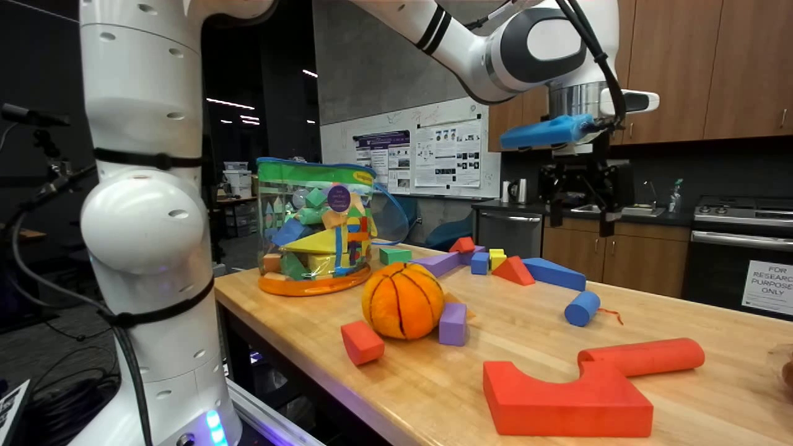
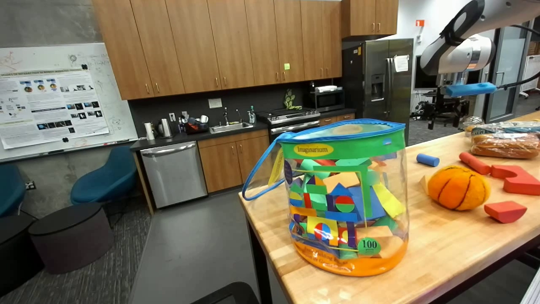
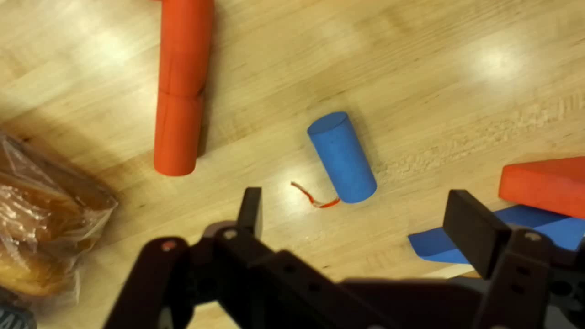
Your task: Put the blue block in the toy bag
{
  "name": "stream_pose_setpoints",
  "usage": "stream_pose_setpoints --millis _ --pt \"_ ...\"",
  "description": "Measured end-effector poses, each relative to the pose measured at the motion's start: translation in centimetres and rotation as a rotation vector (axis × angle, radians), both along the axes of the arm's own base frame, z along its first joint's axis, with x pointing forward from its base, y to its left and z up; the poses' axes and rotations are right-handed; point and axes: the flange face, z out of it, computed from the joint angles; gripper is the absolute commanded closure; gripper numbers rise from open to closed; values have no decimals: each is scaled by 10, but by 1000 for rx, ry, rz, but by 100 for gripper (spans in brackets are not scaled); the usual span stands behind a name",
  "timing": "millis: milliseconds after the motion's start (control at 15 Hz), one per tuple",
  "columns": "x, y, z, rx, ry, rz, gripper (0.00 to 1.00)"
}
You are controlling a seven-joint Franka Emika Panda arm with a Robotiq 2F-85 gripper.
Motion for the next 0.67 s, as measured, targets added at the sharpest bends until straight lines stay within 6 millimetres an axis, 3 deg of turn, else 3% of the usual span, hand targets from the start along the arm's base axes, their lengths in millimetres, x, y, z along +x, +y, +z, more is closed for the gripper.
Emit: stream_pose_setpoints --millis 267,667 --pt "8 -15 0 -107 -50 98 0" --pt "28 -1 2 -153 -66 337 0"
